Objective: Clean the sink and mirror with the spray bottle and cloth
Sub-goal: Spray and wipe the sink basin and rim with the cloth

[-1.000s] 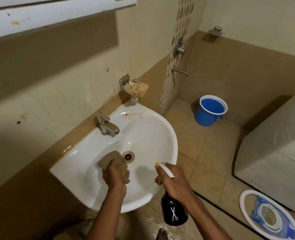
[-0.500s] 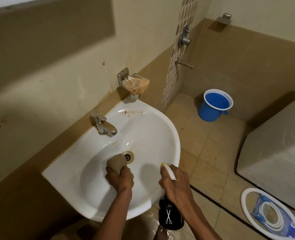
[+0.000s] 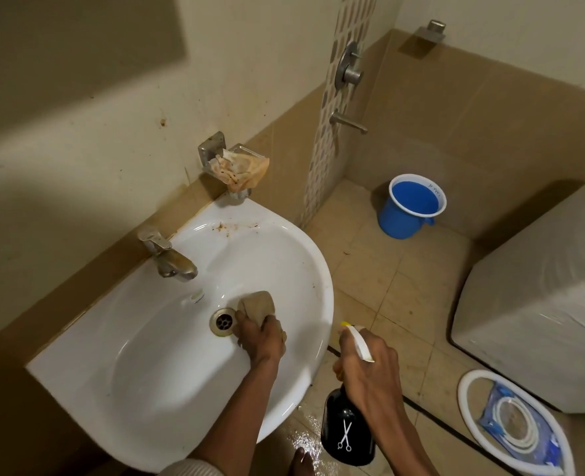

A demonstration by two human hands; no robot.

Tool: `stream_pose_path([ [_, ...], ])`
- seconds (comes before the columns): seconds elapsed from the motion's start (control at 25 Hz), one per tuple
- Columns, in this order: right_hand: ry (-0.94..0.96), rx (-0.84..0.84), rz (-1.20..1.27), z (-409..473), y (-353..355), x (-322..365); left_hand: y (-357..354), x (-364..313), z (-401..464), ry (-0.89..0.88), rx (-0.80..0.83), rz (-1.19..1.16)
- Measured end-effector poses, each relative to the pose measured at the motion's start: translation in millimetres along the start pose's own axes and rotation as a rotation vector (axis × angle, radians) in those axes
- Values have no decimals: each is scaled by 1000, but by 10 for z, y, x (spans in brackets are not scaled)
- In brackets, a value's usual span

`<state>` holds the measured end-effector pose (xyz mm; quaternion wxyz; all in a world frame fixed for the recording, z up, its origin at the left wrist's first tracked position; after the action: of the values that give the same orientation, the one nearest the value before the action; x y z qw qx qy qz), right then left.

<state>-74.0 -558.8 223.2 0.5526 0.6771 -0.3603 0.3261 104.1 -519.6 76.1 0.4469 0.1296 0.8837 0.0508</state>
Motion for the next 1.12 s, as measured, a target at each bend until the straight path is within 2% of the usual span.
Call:
stream_pose_path([
  [0.12,27,54,40,64,30,16,-301,239,169,-14,25,119],
  [0.24,49,54,44,128,76,-2,-370,-201,-165,-34,96,143],
  [0.44,72,44,71,173,208,-29,-825,-716,-202,-56,138,220],
  [0.64,89,7,124,292,383,-1,-1116,-924,-237,-76,275,67],
  [0.72,104,-16,142,360,413,33,-1055,-868,-423,-218,377,150],
  [0.8,134,-38,156,414,440,56,-973,-830,-621,-462,471,295],
  [0.96,199,-80,174,455,555,107,-809,-670,-742,-851,519,548],
  [1.12,204,-160,188,460,695,80,-544,-453,-1093,-1176,574,935],
])
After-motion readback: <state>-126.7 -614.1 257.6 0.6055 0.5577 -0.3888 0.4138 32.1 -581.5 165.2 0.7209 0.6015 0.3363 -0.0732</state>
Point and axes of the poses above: each hand's wrist, its own z-axis towards the middle knuckle, its own y-axis out of the back of the hand, x = y × z, the point moved 4 cm from there along z, towards the middle knuckle, and after that the axes turned 13 degrees about -x, right-handed, at the moved point
